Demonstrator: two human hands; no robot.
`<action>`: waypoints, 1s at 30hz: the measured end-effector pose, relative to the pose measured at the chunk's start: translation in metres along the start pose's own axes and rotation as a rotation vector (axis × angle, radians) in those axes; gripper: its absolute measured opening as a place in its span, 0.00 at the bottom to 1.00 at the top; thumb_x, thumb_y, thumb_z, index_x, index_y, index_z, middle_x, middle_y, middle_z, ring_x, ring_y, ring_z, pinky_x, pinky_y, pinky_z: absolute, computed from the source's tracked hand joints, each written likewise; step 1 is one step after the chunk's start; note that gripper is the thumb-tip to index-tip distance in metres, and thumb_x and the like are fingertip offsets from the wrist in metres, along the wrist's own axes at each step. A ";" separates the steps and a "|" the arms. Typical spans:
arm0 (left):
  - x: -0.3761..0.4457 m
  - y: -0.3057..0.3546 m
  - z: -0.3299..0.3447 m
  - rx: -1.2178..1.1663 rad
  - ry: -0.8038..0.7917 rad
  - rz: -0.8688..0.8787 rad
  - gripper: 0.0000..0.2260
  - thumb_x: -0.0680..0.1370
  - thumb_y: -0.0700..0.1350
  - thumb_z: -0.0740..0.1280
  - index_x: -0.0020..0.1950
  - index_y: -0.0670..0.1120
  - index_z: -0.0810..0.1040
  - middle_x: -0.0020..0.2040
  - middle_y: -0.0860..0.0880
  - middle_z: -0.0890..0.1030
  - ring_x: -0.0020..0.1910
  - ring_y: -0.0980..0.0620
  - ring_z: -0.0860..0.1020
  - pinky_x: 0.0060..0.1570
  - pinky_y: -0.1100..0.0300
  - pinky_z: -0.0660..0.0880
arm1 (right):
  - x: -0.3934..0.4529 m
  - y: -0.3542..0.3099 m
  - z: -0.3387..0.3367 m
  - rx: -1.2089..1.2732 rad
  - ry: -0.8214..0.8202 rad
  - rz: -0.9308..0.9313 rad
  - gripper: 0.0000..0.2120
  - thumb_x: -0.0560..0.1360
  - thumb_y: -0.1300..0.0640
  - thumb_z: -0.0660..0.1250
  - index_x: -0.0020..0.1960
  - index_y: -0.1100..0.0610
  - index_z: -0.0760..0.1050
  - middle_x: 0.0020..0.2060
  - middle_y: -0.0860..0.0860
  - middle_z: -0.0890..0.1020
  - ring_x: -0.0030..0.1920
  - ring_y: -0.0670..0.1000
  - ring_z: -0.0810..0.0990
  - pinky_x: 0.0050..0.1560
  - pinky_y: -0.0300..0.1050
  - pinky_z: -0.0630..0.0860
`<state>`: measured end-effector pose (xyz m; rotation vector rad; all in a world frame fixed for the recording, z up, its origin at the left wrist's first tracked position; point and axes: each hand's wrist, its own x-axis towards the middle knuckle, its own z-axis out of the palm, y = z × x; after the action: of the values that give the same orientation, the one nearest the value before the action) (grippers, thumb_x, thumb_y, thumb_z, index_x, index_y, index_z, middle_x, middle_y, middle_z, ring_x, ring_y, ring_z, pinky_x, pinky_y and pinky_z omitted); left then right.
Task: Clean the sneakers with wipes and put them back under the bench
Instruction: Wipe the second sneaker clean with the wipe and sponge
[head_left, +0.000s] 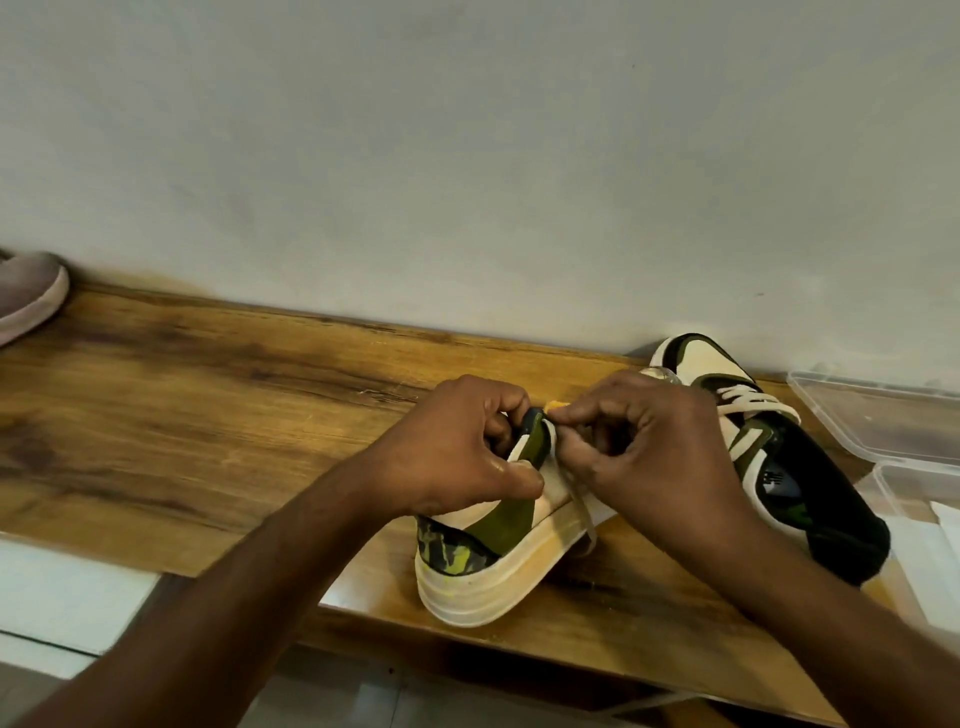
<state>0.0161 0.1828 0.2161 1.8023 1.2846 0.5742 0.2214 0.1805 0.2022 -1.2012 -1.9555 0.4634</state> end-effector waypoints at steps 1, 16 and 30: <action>0.000 -0.001 -0.002 -0.001 -0.008 0.006 0.10 0.72 0.38 0.77 0.42 0.49 0.78 0.29 0.51 0.80 0.27 0.56 0.72 0.33 0.59 0.70 | 0.002 0.003 -0.006 0.002 -0.019 0.020 0.08 0.69 0.63 0.80 0.46 0.53 0.88 0.37 0.43 0.83 0.35 0.45 0.80 0.35 0.33 0.74; 0.001 -0.008 -0.021 -0.069 -0.076 -0.057 0.06 0.77 0.35 0.74 0.51 0.44 0.83 0.41 0.43 0.87 0.35 0.54 0.82 0.37 0.59 0.77 | -0.002 0.009 -0.025 -0.156 -0.045 -0.040 0.12 0.68 0.62 0.81 0.49 0.50 0.88 0.39 0.39 0.83 0.37 0.41 0.79 0.37 0.33 0.74; 0.006 0.008 0.008 0.545 0.418 -0.196 0.22 0.76 0.72 0.62 0.43 0.53 0.75 0.36 0.55 0.78 0.38 0.54 0.77 0.53 0.49 0.73 | -0.004 0.019 -0.018 -0.185 0.125 0.060 0.13 0.73 0.56 0.79 0.57 0.52 0.86 0.45 0.44 0.84 0.41 0.41 0.81 0.43 0.31 0.78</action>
<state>0.0286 0.1849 0.2178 2.0138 2.0331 0.5418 0.2475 0.1846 0.1999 -1.3739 -1.8905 0.2348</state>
